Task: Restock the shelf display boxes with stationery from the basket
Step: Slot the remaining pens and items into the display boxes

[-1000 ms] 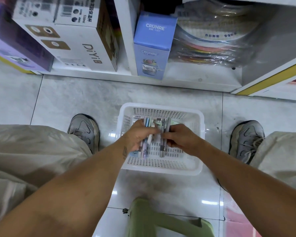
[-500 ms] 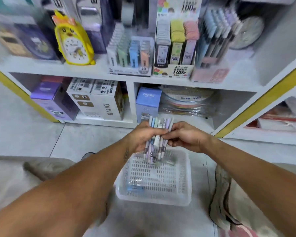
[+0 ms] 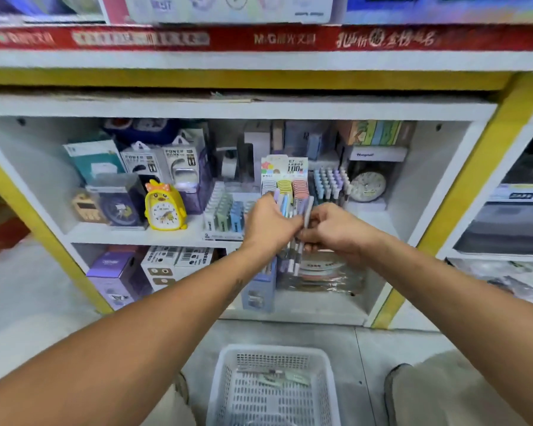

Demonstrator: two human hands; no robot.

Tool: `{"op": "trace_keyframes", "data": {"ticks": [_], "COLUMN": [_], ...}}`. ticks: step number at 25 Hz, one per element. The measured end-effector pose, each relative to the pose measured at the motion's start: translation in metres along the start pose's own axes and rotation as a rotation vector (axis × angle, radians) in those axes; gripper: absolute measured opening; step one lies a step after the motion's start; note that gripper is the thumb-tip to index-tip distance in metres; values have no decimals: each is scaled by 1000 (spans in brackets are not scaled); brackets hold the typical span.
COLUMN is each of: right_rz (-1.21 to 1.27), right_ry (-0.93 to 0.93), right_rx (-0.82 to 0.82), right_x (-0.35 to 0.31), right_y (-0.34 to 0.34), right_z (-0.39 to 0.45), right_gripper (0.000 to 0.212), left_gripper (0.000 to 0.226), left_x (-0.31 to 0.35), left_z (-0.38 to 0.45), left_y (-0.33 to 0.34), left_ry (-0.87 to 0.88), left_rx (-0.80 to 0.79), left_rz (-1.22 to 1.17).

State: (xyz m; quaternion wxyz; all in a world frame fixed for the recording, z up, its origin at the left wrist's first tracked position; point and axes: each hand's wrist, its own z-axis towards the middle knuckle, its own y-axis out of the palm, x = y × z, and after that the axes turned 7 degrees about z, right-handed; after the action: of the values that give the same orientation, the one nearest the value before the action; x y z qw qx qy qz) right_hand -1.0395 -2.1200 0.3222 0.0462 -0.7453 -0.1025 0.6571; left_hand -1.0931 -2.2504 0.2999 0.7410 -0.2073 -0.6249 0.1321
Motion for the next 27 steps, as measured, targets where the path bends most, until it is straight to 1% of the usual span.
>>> {"op": "trace_keyframes", "data": {"ticks": [2, 4, 6, 9, 11, 12, 14, 16, 18, 20, 22, 25, 27], "right_rz": [-19, 6, 40, 35, 44, 41, -36, -111, -222, -358, -416, -598, -695], "right_ry": [-54, -65, -45, 37, 68, 64, 31, 0, -40, -84, -101, -90, -65], "right_rx": [42, 74, 96, 72, 65, 78, 135, 186, 213, 225, 235, 282, 280], "right_x": [-11, -15, -16, -15, -12, -10, -6, -5, -5, -7, -9, -7, -7], "right_y": [-11, -20, -30, -48, -58, -63, -72, -81, -91, -99, -105, -108, -106], "right_z": [4, 9, 17, 30, 35, 36, 38, 36, 34, 31, 29, 32, 37], "right_gripper": [24, 19, 17, 15, 3, 7, 7, 6, 18, 16, 15, 7, 2], "left_gripper": [32, 38, 47, 55, 60, 58, 46, 35, 33, 29, 31, 31, 29], "left_x": [15, 24, 27, 23, 22, 23, 23, 22, 20, 19, 20, 24, 28], "left_z": [10, 20, 28, 39, 46, 49, 57, 61, 65, 67, 68, 65, 61], "left_y": [2, 8, 15, 27, 33, 34, 35, 31, 24, 18, 13, 11, 13], "left_ry": [8, -13, 3, 46, -20, -74, -181, -274, -323, -340, -346, -340, -341], "left_rx": [37, 77, 101, 108, 96, 90, 88, 78, 53, 37, 23, 2, -6], "left_rz": [-9, -28, -49, -76, -168, -243, -374, -441, -466, -480, -483, -469, -468]}}
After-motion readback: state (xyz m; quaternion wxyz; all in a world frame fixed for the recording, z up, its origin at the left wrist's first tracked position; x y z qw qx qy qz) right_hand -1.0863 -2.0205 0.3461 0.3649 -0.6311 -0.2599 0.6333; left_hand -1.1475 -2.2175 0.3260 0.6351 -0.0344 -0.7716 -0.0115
